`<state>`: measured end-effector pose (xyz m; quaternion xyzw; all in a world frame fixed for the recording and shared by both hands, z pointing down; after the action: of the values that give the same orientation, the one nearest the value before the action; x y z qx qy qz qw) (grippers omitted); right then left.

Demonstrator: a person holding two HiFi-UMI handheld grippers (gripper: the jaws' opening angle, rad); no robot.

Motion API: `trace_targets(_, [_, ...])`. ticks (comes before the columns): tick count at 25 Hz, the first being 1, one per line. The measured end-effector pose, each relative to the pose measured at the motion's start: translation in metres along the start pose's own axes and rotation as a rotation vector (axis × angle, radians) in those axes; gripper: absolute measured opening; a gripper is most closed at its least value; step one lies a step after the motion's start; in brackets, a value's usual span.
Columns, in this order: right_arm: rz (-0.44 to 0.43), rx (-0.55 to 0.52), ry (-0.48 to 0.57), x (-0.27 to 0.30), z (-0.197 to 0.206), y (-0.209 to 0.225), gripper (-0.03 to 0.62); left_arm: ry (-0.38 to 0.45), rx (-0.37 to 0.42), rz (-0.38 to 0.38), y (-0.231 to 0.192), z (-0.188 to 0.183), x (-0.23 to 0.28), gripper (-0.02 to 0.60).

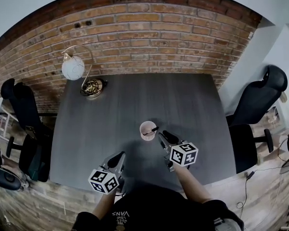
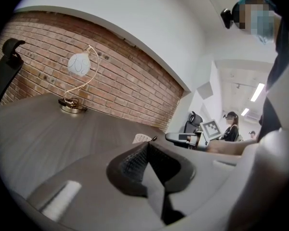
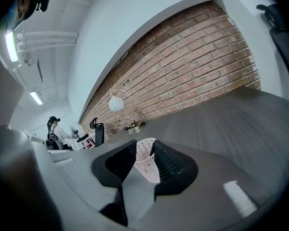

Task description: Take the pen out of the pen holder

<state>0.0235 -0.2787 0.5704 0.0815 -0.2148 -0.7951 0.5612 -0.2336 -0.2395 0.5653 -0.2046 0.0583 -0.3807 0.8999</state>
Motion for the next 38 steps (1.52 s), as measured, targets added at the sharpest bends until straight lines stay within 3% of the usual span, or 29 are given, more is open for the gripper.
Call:
trace_targets(6, [0.027, 0.003, -0.017, 0.021, 0.009, 0.006, 0.094, -0.031, -0.006, 0.017, -0.009, 0.001, 0.004, 0.052])
trace_targets(19, [0.056, -0.007, -0.03, 0.049, 0.021, 0.016, 0.091, -0.054, -0.014, -0.025, -0.025, 0.005, -0.003, 0.052])
trace_targets(21, [0.058, -0.005, -0.027, 0.049, 0.021, 0.017, 0.054, -0.054, -0.014, -0.03, -0.025, 0.006, -0.003, 0.052])
trace_targets(38, [0.006, 0.018, 0.028, 0.044, 0.002, 0.006, 0.046, -0.021, -0.013, -0.061, -0.018, 0.006, -0.014, 0.052])
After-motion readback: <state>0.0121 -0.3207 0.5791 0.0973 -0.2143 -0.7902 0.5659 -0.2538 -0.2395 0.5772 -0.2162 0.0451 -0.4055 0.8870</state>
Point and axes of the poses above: the fingertips, and each gripper's own axes: x forward along the fingers, y to its right, z out of its underside, the point moved 5 cm from there along -x, backward along the fingers, and after that the axes turned 12 degrees about y, right-handed, at the moved point
